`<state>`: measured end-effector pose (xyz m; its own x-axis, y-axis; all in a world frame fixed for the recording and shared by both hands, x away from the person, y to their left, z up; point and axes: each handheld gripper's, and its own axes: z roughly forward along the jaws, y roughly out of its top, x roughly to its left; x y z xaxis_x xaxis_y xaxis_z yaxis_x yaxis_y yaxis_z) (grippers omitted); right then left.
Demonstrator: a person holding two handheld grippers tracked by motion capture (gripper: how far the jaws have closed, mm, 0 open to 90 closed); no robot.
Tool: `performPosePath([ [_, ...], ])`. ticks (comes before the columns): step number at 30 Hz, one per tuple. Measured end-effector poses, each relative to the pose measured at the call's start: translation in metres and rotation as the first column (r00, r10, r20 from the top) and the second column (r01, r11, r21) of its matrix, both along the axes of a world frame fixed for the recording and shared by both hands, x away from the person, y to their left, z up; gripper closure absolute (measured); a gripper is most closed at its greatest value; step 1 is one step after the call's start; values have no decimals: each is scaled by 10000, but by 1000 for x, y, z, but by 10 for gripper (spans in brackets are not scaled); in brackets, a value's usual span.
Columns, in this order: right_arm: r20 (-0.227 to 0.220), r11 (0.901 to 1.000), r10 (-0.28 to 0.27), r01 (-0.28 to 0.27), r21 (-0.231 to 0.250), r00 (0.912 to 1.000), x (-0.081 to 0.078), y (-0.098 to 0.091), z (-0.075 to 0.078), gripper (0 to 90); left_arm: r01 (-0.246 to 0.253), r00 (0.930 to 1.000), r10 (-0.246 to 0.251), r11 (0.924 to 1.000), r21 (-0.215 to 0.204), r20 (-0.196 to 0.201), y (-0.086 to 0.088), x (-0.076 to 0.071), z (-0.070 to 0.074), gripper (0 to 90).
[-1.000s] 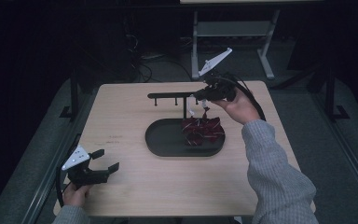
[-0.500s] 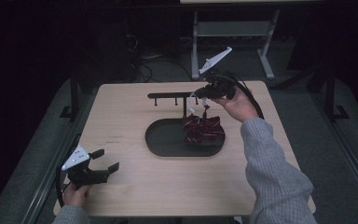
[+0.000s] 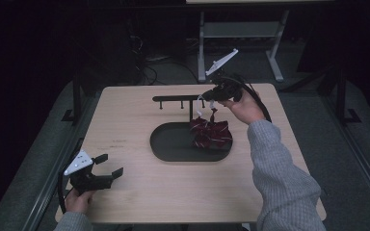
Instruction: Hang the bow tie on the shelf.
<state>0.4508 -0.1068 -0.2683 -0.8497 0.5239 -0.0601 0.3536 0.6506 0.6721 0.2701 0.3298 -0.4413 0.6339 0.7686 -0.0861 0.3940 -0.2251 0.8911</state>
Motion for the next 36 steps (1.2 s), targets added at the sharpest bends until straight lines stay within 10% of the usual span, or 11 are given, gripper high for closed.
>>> performPosePath([
  [36, -371, 9993, -324, 316, -218, 9988, 13, -2, -14, 862, 32, 10000, -32, 10000, -10, 17, 1, 0, 0, 129],
])
